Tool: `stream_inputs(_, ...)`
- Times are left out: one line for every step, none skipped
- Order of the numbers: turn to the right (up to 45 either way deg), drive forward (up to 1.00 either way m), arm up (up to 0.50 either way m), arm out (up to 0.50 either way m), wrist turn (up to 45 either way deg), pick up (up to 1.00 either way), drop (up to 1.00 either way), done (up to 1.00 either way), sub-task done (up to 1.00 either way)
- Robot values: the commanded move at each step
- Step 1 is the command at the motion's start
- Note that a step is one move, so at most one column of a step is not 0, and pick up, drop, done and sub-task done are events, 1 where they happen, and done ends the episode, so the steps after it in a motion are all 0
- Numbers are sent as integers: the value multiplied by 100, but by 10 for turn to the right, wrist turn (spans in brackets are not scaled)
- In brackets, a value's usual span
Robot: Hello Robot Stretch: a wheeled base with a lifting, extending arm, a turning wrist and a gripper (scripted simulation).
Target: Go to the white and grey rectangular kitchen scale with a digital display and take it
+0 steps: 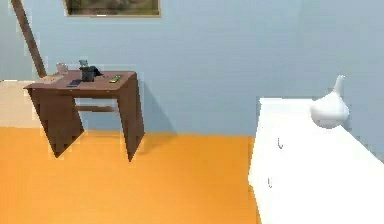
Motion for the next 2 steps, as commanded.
stream_inputs(-450, 0, 0, 0, 0, 0, 0, 0, 0)
stream_inputs(-450, 0, 0, 0, 0, 0, 0, 0, 0)
